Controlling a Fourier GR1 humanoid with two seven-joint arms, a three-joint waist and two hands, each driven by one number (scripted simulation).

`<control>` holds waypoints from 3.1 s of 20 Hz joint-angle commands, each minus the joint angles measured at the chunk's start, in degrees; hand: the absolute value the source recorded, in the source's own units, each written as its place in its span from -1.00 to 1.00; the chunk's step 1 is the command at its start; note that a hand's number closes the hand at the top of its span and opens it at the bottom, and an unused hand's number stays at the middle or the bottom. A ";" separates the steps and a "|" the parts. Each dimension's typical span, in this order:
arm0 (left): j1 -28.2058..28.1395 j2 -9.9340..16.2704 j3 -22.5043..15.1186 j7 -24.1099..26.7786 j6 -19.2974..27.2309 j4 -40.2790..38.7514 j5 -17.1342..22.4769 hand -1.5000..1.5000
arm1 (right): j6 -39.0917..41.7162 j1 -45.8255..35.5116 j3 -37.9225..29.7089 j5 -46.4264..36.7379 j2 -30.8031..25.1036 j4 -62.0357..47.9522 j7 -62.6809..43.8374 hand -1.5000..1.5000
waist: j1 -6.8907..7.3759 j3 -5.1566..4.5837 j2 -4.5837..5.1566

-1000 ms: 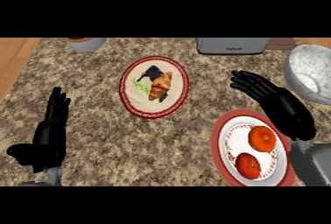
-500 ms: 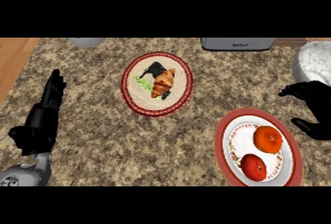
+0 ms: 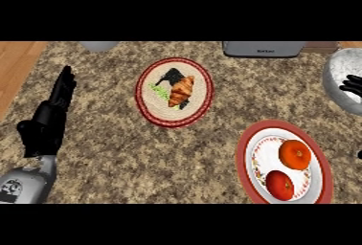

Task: Pick the squash from the plate and place it in the bowl

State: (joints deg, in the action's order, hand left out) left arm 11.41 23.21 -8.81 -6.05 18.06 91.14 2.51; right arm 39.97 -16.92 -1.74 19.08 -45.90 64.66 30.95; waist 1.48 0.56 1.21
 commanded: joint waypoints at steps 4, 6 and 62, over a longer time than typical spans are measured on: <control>1.26 -0.10 -0.90 -1.97 -0.39 0.52 -0.95 0.00 | 1.65 -3.42 7.49 -18.35 -6.52 1.08 12.98 -1.00 | 1.43 -0.22 -0.37; 3.10 -0.34 -1.05 -2.74 -1.05 -0.62 -0.80 0.00 | 0.66 -5.15 9.96 -21.98 -8.24 -0.13 15.24 -1.00 | 1.42 -0.24 -0.16; 1.01 -4.75 10.11 -2.78 -9.16 -1.44 -6.28 0.00 | -27.36 -12.39 29.31 -64.18 13.61 -22.29 29.28 1.00 | -1.54 -0.58 -1.29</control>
State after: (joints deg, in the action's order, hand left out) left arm 13.19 17.26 -0.83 -9.60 10.78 90.29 -4.73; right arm 9.87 -31.93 27.56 -44.55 -31.31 39.33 56.02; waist 0.40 -0.38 -0.35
